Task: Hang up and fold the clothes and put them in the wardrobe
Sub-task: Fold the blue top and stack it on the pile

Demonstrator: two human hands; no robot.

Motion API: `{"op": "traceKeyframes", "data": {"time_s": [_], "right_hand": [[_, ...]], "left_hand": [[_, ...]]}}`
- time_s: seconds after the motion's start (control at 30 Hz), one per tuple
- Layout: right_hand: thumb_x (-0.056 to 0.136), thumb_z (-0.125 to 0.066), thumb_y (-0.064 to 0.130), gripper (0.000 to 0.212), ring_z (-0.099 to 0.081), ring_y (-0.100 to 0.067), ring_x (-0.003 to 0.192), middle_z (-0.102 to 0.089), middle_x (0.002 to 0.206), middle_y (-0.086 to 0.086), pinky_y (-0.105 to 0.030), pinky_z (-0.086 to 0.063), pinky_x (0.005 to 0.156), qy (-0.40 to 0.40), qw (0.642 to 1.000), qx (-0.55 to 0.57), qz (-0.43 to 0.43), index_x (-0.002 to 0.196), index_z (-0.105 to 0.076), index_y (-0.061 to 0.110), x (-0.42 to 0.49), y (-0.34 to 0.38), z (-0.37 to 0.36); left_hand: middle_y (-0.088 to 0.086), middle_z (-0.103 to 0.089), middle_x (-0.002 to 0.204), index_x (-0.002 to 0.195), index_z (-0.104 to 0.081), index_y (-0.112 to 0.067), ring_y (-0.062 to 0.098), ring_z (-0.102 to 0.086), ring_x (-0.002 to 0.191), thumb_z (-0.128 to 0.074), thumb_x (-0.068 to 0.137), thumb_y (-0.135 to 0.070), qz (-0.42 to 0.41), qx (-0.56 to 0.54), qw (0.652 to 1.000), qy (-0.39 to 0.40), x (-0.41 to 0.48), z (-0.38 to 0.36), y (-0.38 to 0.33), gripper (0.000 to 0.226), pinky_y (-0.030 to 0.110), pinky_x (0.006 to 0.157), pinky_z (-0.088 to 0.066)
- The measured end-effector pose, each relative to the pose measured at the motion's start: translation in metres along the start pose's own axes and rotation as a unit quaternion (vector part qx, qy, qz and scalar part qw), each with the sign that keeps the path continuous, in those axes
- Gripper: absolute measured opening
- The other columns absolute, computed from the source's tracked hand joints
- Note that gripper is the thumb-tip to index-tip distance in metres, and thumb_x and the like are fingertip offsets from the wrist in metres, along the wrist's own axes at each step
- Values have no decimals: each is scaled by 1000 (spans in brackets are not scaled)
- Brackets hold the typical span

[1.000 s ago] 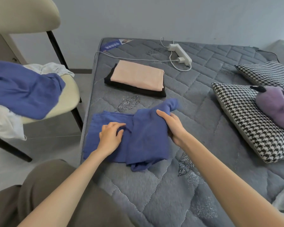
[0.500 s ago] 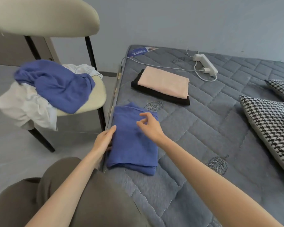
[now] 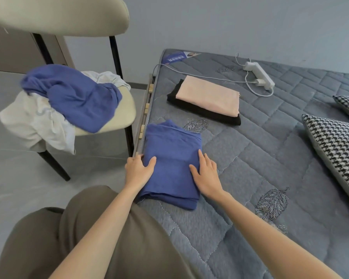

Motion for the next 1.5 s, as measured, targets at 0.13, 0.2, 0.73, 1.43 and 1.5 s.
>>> {"op": "traceKeyframes", "data": {"time_s": [0.13, 0.2, 0.73, 1.43, 1.5], "right_hand": [[99, -47, 34, 63, -31, -31, 137, -40, 146, -9, -39, -27, 111, -62, 986, 142, -65, 151, -23, 8, 5, 2, 8], [98, -48, 38, 65, -34, -26, 138, -37, 150, -9, -36, -30, 109, -55, 962, 234, -133, 150, -25, 6, 9, -2, 3], [98, -50, 37, 20, -54, -5, 80, -56, 92, 8, -21, -42, 62, -12, 934, 326, -145, 96, -48, 17, 37, -7, -13], [98, -50, 26, 21, -59, -20, 99, -66, 107, -1, -34, -45, 92, 9, 988, 139, 65, 112, -62, 16, 176, 63, 160], [96, -50, 31, 20, -58, -14, 89, -67, 98, 4, -33, -44, 85, -31, 994, 72, 82, 108, -64, 21, 202, 71, 182]], "left_hand": [[14, -47, 129, 112, -61, -8, 35, -33, 126, -45, 92, -55, 18, -11, 1000, 14, 1, -5, -8, 53, 43, 105, -32], [9, -55, 120, 97, -60, -12, 33, -42, 122, -48, 91, -56, 27, -60, 998, 19, 3, -6, -12, 46, 44, 103, -37], [-4, -73, 91, 86, -69, -25, 20, -69, 85, -64, 84, -52, 72, -270, 957, 83, 24, -20, -16, 28, 41, 83, -56], [-8, -69, 117, 127, -52, -33, 11, -67, 104, -67, 83, -37, 16, -492, 839, 230, 60, -8, -163, 47, 29, 70, -58], [-9, -68, 119, 128, -50, -34, 10, -67, 105, -63, 89, -34, -15, -501, 841, 204, 73, -9, -186, 41, 29, 71, -57]]}}
Point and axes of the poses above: each hand's wrist, its own x-axis towards the middle knuckle, its own z-axis out of the back of the hand, y = z × x, the point moved 7 cm from there along x, towards the middle knuckle
